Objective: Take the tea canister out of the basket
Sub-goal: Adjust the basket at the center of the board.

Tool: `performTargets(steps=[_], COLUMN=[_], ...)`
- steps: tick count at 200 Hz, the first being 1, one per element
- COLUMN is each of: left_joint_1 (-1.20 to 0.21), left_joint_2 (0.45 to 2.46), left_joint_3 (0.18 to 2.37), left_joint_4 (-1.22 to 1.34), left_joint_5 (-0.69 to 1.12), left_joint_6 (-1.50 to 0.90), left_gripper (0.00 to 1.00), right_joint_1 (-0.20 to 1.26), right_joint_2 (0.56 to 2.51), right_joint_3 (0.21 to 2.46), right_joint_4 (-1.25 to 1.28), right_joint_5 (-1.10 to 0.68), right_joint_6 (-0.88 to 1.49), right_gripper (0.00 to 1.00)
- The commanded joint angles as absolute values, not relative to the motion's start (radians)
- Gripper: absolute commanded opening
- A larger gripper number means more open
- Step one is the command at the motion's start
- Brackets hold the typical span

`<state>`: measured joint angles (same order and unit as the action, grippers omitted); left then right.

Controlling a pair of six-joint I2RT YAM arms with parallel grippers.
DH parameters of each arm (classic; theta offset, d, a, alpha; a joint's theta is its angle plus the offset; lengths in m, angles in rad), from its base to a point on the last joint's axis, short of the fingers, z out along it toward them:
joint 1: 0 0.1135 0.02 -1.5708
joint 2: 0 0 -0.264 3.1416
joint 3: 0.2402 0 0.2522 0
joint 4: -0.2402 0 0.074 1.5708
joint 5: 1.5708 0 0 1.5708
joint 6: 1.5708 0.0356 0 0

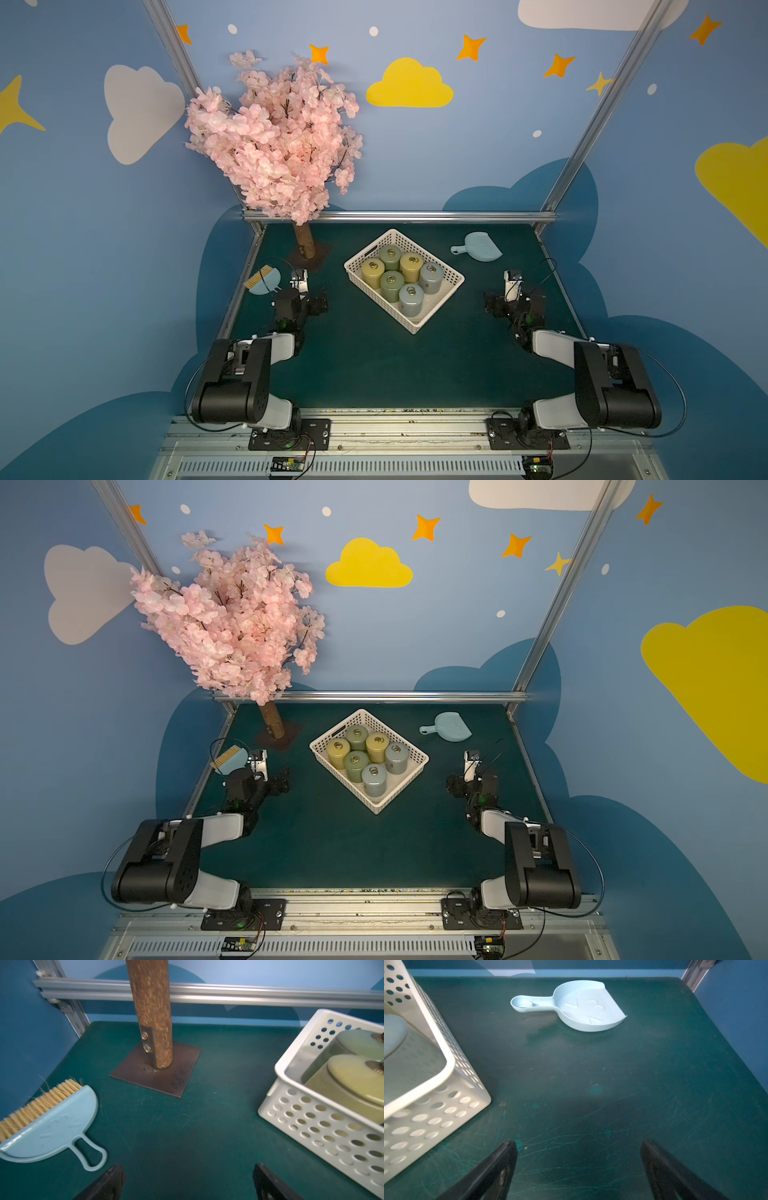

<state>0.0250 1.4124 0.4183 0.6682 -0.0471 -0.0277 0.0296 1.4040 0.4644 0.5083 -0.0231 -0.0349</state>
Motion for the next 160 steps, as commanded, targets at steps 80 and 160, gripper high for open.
performTargets(steps=[80,160], left_joint_1=[0.035,0.026], left_joint_2=[1.017,1.142], left_joint_3=[0.596,0.679], left_joint_4=[0.047,0.103], left_joint_5=[-0.021,0.315], left_joint_6=[-0.425,-0.47], left_gripper=[1.0,1.0], right_joint_1=[0.102,0.336], right_joint_2=[1.06,1.055], right_joint_3=[0.751,0.847], right_joint_4=[-0.292,-0.454], right_joint_5=[-0.037,0.044], right_joint_6=[0.346,0.556], right_gripper=[0.98,0.98])
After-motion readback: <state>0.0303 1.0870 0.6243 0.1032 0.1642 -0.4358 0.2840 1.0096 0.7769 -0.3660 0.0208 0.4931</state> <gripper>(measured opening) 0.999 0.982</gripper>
